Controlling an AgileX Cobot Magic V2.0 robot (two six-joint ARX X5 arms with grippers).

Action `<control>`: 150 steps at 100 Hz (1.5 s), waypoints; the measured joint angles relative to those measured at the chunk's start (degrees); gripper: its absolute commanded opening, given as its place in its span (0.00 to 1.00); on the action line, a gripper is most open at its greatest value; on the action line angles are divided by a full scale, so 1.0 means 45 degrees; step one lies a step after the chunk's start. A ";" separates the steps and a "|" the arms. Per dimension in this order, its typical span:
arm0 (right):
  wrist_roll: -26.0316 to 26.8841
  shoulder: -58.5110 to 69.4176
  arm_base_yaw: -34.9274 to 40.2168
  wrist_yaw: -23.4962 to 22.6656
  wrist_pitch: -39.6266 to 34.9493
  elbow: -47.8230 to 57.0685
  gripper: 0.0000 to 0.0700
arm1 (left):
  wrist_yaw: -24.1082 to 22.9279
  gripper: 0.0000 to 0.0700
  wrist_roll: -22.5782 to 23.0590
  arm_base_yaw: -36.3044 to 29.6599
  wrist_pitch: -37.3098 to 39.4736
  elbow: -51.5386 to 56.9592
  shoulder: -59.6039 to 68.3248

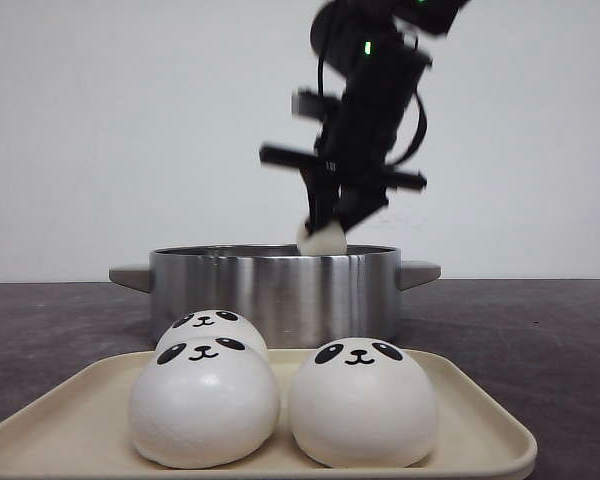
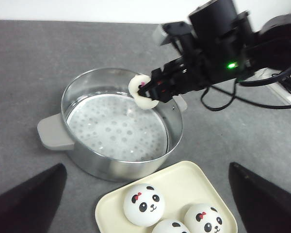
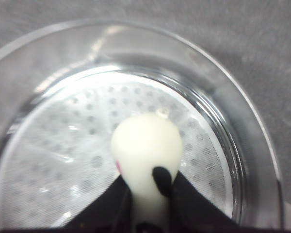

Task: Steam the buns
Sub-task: 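Lift the bun with the right gripper, lower it into the steel pot, release, then raise the open right gripper out of the pot, then reach the left gripper down and grasp the remaining farther panda bun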

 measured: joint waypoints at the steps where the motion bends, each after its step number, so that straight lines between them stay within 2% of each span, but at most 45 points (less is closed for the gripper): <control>1: -0.0005 0.0044 -0.0015 0.0000 0.0015 -0.0005 0.01 | 0.0000 1.00 0.0000 0.0000 -0.0010 0.0000 0.0015; 9: -0.0005 0.0413 -0.0097 0.0000 0.0296 -0.0005 0.06 | -0.0005 1.00 0.0000 0.0000 -0.0058 0.0000 0.0117; 20: -0.0034 0.0583 -0.0253 0.0005 0.0418 -0.0005 0.39 | -0.0005 1.00 0.0000 0.0000 -0.0063 0.0000 0.0253; 25: -0.0063 0.0583 -0.0287 0.0044 0.0500 -0.0005 0.46 | -0.0005 1.00 0.0000 0.0000 -0.0068 0.0000 0.0262; 64: -0.0087 0.0583 -0.0389 0.0272 0.0141 0.0000 0.55 | -0.0005 1.00 -0.0049 0.0000 -0.0117 0.0000 0.0831; 76: -0.0087 0.0583 -0.0418 0.0257 -0.0729 0.0403 0.56 | -0.0005 1.00 -0.0141 -0.0053 -0.0155 0.0000 0.0952; 82: -0.0087 0.0583 -0.0481 0.0243 -0.1268 0.0840 0.55 | -0.0010 1.00 -0.0146 -0.0053 -0.0160 0.0000 0.1044; 85: -0.0087 0.0583 -0.0500 0.0228 -0.1564 0.1141 0.49 | -0.0005 1.00 -0.0170 -0.0053 -0.0170 0.0000 0.1107; 95: -0.0126 0.0578 -0.0573 0.0015 -0.2749 0.2458 0.00 | -0.0010 1.00 -0.0209 -0.0141 -0.0185 0.0000 0.1452; 107: -0.0369 0.0010 -0.0476 0.0029 -0.4148 0.3585 0.01 | -0.0005 1.00 -0.0418 -0.0525 -0.0199 0.0000 0.2210; 126: -0.0670 -0.2851 0.0743 0.0117 -0.4857 0.3672 0.01 | 0.0034 1.00 -0.0763 -0.1472 -0.0670 0.0000 0.4187; 150: -0.0957 -0.6994 0.2914 0.1409 -0.5051 0.3832 0.01 | 0.0034 1.00 -0.0855 -0.2880 -0.0219 0.0000 0.7125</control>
